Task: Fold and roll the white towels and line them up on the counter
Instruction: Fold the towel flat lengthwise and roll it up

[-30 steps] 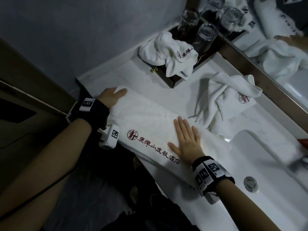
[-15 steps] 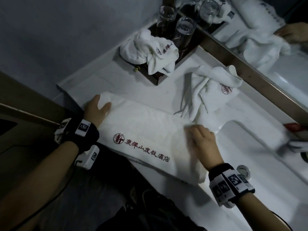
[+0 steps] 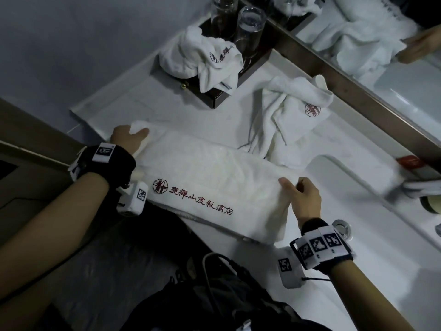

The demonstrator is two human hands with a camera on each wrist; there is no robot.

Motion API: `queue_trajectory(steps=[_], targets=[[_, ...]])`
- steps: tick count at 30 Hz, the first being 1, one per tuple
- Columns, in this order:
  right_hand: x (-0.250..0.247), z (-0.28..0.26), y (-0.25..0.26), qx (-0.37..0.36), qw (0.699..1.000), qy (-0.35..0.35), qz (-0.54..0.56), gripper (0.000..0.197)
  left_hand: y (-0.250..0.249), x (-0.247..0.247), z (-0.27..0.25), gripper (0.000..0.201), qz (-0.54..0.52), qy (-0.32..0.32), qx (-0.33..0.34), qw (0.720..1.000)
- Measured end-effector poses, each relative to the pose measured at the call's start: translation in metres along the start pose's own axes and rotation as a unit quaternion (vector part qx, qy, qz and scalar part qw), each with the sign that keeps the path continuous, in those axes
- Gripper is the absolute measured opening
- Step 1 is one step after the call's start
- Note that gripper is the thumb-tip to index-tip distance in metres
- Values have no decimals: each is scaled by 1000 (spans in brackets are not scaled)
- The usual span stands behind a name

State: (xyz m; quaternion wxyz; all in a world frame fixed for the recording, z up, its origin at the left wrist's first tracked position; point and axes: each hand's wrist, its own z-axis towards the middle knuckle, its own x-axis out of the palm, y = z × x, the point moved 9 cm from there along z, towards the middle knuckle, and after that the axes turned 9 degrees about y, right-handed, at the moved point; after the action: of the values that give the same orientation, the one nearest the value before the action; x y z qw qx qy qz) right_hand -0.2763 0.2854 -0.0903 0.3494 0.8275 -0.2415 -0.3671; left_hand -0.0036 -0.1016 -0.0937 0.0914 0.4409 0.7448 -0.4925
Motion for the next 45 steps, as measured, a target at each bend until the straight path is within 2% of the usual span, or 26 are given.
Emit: queue_trajectory(steps=[4,7,10,13,16,18,19,22,24,26,27,29,33,35,38,41,43,45], targets=[[-5,6,-2,4,998,-21,-58,30,0,-10,1,25,-50,-61,31,996],[-6,11,-4,28,996,-24,-77,29,5,-9,-3,18,-108,-85,30,990],[-4,13,-2,32,997,-16,-75,29,0,1,-4,30,-53,-50,50,996],[5,7,-5,22,997,3,-78,37,-1,5,-10,50,74,-20,53,996],[19,1,-22,77,991,67,-90,61,9,4,-36,63,122,-59,40,990],[34,-7,-32,123,978,126,-113,71,24,1,-57,67,137,-99,26,985],[36,-9,-37,142,973,140,-116,76,30,5,-62,70,135,-100,12,986],[41,-13,-38,159,969,144,-119,92,71,9,-67,83,36,-53,-96,993],[41,-14,-34,157,971,135,-120,94,93,17,-69,81,-76,4,-147,986],[40,-16,-29,155,972,127,-126,92,96,22,-71,61,-183,30,-132,974],[39,-17,-27,152,972,120,-132,89,92,19,-72,52,-198,27,-111,974],[36,-21,-20,130,975,100,-150,82,82,13,-73,48,-191,28,-80,978],[33,-26,0,37,983,68,-167,56,55,7,-70,52,-171,91,-21,981],[37,-28,8,10,989,77,-127,44,34,-4,-65,61,-104,76,20,991],[55,-34,25,-18,989,149,12,32,-9,-20,-55,66,-16,45,95,994],[64,-41,65,-105,971,199,86,33,-49,-39,-41,61,-22,20,130,991],[57,-47,102,-189,957,183,122,38,-69,-55,-32,60,-51,2,145,988],[47,-52,137,-260,939,170,151,48,-83,-71,-25,55,-128,-11,166,978]])
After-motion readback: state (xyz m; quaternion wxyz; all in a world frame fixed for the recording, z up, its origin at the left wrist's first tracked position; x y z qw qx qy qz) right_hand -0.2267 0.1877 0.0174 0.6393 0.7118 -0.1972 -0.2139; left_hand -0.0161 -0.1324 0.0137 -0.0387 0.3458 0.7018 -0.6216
